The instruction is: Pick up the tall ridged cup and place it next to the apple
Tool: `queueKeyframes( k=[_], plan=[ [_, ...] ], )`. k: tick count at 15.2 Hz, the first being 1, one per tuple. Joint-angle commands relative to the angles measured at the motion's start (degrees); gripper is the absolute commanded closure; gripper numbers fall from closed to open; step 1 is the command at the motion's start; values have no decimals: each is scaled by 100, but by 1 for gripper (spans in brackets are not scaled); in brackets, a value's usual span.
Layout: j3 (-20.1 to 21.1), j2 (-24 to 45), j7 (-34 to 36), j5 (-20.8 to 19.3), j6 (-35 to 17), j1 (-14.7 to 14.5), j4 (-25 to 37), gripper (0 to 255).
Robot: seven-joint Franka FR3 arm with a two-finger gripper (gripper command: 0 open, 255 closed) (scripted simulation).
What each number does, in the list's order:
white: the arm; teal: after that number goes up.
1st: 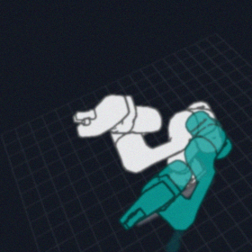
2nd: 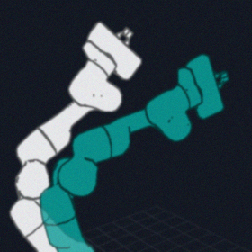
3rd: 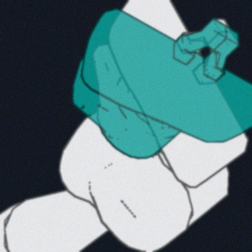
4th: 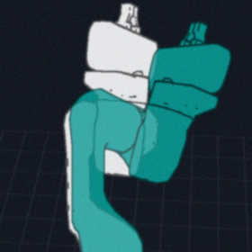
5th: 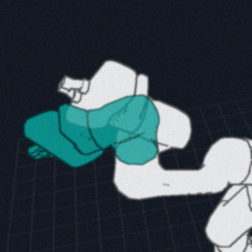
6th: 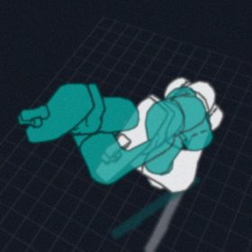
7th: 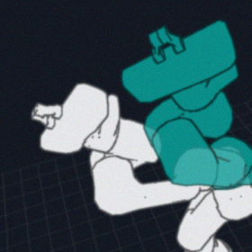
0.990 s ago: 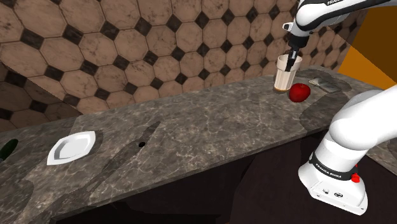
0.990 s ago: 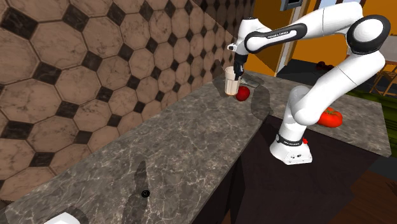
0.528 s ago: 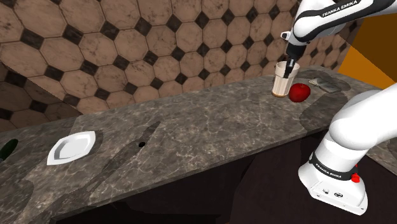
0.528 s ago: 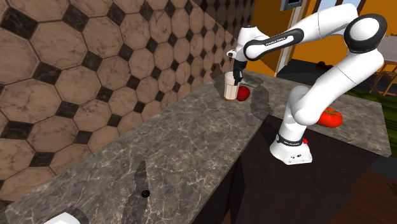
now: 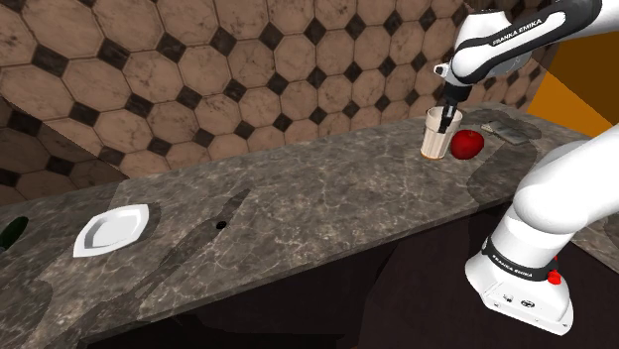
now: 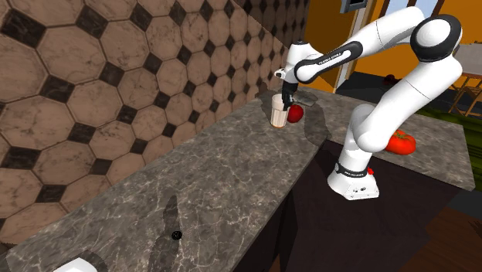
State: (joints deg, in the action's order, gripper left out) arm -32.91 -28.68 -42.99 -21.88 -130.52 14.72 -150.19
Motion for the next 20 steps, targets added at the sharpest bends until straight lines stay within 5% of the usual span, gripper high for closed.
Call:
queueKeyframes(
  k=[1, 7, 8, 13, 17, 20],
  plan=[
    [-16, 14, -4, -10, -49, 5, -25, 255],
    [-16, 14, -4, -10, -50, 5, -25, 255],
    [-16, 14, -3, -10, -50, 5, -26, 0],
    [-16, 14, -4, -10, -50, 5, -25, 0],
    [276, -488, 18, 68, 837, 47, 354, 0],
    [277, -488, 17, 68, 837, 48, 354, 0]
  ],
)
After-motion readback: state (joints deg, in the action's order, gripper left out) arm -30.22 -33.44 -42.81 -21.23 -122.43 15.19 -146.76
